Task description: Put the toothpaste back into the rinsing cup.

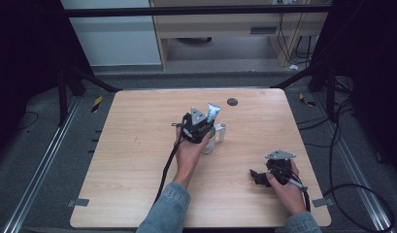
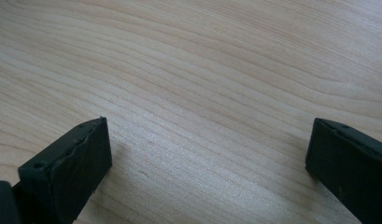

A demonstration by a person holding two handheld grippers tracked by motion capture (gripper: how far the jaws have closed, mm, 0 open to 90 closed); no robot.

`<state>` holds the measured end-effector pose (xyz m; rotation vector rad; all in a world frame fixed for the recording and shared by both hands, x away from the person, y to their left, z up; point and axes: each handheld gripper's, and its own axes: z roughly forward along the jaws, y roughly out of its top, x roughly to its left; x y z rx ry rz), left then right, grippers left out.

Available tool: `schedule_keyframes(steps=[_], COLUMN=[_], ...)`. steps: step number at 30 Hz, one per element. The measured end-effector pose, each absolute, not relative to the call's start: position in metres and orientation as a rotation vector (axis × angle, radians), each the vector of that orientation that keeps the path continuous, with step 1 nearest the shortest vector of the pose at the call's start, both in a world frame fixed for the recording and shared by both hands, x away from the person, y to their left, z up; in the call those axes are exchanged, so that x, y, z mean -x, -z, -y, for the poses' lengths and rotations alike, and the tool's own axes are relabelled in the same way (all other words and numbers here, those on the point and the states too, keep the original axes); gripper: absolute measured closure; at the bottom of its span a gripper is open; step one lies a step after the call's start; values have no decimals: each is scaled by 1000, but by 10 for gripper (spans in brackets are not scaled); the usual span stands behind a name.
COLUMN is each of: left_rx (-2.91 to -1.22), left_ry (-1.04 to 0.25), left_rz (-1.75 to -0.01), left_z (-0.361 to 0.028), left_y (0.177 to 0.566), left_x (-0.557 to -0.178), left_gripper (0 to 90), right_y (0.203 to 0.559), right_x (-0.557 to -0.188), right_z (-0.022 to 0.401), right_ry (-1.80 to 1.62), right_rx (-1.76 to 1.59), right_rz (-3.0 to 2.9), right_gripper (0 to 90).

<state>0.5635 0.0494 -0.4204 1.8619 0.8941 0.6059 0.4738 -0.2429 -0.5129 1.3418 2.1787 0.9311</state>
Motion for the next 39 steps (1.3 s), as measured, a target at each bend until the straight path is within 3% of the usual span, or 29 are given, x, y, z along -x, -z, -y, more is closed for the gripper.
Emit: schedule_keyframes(steps=[39], left_rx=[-1894], left_ry=[-588], left_rz=[-918], left_z=[-49], left_y=[416], left_x=[-568], left_gripper=[702], right_y=[513], right_x=[-474], right_z=[243], right_ry=[-931], right_rx=[-1342], right_rz=[-2179], right_gripper=[5])
